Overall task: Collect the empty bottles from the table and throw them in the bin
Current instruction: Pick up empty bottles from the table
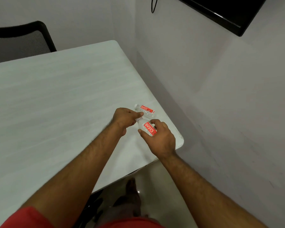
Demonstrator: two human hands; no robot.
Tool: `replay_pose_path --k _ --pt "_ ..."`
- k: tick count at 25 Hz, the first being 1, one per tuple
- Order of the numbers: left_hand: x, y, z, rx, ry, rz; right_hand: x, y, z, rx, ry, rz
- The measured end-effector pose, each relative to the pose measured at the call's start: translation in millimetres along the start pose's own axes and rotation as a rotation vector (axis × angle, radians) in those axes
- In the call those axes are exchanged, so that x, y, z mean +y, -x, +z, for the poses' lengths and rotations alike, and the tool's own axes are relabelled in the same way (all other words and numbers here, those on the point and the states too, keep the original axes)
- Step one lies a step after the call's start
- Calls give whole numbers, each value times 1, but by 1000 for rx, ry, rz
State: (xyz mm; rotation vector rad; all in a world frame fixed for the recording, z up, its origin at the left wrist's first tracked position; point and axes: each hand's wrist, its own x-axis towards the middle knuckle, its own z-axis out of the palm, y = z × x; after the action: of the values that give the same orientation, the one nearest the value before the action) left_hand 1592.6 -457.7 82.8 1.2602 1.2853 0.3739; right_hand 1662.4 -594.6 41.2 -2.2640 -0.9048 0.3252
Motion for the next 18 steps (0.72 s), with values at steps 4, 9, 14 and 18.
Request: replay_pose_path --k 4,9,14,18 --pt "0 -34 -9 -161 236 -36 -10 -33 10 -204 -382 141" --pt "0 -71 -20 -429 364 -137 -16 -65 11 -387 -611 315" --pt "-1 -85 -2 -255 401 -139 -23 -80 26 -226 -321 174" --pt "0 -96 -11 -441 537 -159 -27 -94 12 -497 -693 477"
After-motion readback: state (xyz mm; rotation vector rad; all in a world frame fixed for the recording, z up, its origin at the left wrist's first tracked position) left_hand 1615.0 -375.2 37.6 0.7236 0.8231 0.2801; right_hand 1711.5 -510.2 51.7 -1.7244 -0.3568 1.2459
